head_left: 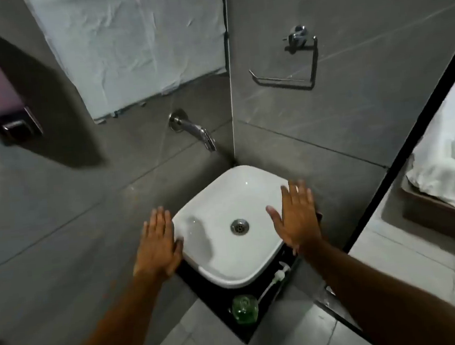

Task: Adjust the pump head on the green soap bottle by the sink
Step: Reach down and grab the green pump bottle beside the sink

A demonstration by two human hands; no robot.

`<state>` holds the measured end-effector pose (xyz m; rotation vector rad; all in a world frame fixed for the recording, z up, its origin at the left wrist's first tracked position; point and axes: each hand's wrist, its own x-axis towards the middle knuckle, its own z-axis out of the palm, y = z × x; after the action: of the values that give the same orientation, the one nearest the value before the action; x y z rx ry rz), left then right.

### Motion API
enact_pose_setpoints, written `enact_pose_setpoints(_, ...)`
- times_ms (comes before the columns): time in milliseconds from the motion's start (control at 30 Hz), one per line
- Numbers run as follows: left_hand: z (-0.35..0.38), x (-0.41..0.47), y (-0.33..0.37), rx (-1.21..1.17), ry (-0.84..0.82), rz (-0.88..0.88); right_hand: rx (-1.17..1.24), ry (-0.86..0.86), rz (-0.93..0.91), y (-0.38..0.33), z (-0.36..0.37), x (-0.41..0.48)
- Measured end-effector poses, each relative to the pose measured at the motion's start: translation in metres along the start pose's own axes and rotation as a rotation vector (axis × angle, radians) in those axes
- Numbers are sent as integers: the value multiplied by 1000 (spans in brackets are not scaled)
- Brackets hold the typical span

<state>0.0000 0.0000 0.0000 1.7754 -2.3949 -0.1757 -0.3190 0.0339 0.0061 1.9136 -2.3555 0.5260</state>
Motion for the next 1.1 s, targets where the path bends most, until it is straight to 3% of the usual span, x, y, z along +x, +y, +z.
enact_pose_setpoints(167,94,-67,18,-150,-145,-88,67,-103,295,13,60,-74)
enact_pose_setpoints(333,160,-97,42,-144,-444,-201,210,-533,695,22,103,-81)
enact_pose_setpoints(433,178,-100,58,-254,-501,-259,384,-647,868,25,121,-70)
enact_pose_setpoints(633,191,-87,68,-550,-468,-370,434,-650,988,28,148,-61)
enact_pose_setpoints(867,201,-84,72,-630,-436,-330,458,-599,1081,30,165,-57)
enact_pose_setpoints(1100,202,-86,68,-598,-353,-272,790,-539,1174,35,171,-62)
